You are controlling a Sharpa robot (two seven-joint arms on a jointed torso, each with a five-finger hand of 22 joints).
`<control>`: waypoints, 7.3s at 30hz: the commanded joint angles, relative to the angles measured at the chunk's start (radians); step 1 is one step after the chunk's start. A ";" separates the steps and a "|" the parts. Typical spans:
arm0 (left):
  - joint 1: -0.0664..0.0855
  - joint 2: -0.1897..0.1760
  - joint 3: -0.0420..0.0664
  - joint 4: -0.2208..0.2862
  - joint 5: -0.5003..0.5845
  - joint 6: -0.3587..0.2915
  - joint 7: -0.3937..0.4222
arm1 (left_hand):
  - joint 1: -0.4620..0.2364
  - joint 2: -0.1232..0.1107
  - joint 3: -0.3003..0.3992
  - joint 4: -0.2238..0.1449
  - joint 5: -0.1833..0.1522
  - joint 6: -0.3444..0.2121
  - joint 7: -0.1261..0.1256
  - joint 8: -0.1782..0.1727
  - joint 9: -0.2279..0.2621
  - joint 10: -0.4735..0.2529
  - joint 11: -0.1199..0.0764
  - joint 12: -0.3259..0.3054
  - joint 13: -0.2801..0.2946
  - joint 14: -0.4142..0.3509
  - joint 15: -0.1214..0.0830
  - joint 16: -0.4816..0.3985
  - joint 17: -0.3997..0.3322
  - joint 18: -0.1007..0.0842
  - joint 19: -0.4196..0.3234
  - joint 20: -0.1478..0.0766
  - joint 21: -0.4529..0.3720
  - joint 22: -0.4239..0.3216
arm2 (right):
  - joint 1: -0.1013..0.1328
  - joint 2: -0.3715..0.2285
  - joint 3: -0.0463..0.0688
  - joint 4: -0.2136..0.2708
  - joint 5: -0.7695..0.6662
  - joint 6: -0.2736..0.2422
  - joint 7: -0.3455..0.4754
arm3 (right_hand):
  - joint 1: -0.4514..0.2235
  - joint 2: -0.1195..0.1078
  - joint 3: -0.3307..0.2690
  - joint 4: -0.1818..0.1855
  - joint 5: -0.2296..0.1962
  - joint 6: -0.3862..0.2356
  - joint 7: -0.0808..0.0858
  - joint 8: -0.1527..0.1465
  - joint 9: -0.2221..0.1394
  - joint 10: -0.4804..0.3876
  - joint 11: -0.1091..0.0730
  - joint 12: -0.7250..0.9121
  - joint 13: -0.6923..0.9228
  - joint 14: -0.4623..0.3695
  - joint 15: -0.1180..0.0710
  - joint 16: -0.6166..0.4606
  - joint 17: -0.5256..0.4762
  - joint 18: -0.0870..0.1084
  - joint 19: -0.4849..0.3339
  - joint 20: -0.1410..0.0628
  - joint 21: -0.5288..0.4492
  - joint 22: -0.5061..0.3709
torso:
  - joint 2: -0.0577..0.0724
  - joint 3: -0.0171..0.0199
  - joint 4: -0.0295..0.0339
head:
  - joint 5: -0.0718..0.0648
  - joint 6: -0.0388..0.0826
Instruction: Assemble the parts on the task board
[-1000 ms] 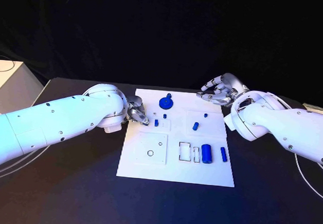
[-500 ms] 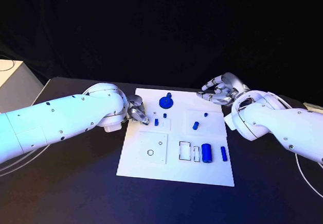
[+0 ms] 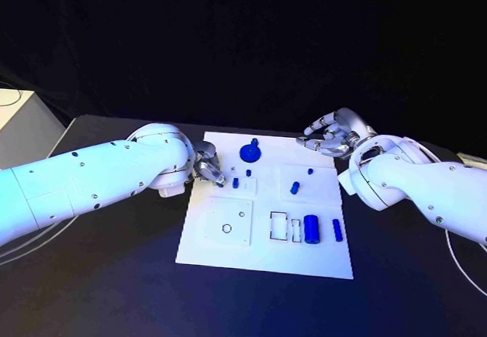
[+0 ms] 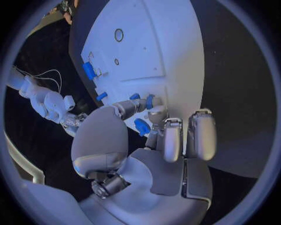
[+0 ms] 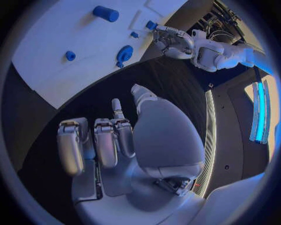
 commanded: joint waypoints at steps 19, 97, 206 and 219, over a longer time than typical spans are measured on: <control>-0.006 0.009 -0.006 -0.007 0.006 0.045 -0.001 | 0.029 0.034 0.085 -0.084 0.000 0.010 -0.006 0.003 -0.003 0.011 -0.005 0.004 0.003 0.106 0.000 0.003 0.263 -0.015 0.008 0.002 0.004 0.046 | 0.000 -0.002 0.000 0.005 -0.010 0.007 0.004 | -0.011 -0.001 0.007 0.000 0.004 -0.006 -0.001 0.005 0.001 0.037 0.002 -0.003 0.202 0.103 0.002 -0.001 0.250 -0.006 0.091 0.001 -0.006 0.242 | -0.001 -0.0012 0.0014 | -0.001 -0.004; -0.007 0.006 -0.007 -0.013 -0.019 -0.004 0.000 | -0.079 0.012 -0.151 0.059 -0.026 0.046 -0.020 -0.010 -0.037 0.020 -0.013 0.012 0.017 0.106 -0.007 0.003 0.263 -0.018 0.017 -0.005 0.007 0.059 | 0.000 -0.005 0.000 0.007 -0.012 0.018 -0.003 | -0.015 0.001 0.012 -0.001 0.010 -0.006 -0.002 0.008 0.001 0.037 0.001 -0.003 0.202 0.102 0.001 -0.001 0.248 -0.006 0.090 0.001 -0.008 0.241 | 0.000 -0.0014 0.0016 | -0.003 -0.006; -0.061 0.085 0.012 -0.076 -0.373 -0.334 0.507 | 0.405 -0.069 -0.375 0.090 -0.129 -0.106 0.106 -0.269 -0.522 -0.460 0.140 -0.540 -0.667 -0.324 0.131 -0.310 -0.445 0.108 -0.441 0.118 -0.468 -0.510 | -0.001 0.008 -0.002 -0.029 0.267 -0.095 0.267 | 0.034 -0.069 0.287 -0.027 0.067 -0.120 0.071 0.103 0.006 -0.562 0.082 -1.085 -1.001 -0.455 0.103 -1.193 -0.808 0.167 -0.468 0.106 -1.445 -0.815 | 0.001 0.0005 0.0006 | -0.032 0.031; -0.062 0.131 0.011 -0.116 -0.397 -0.310 0.423 | 0.433 -0.055 -0.340 0.077 -0.128 -0.086 0.107 -0.287 -0.544 -0.461 0.143 -0.550 -0.682 -0.323 0.132 -0.285 -0.452 0.106 -0.434 0.118 -0.442 -0.486 | -0.001 0.011 -0.002 -0.039 0.339 -0.080 0.346 | 0.040 -0.052 0.306 -0.075 0.070 -0.132 0.086 0.075 -0.024 -0.574 0.110 -1.176 -1.191 -0.493 0.140 -1.368 -0.940 0.167 -0.537 0.145 -1.484 -1.010 | 0.005 -0.0004 -0.0039 | -0.029 0.031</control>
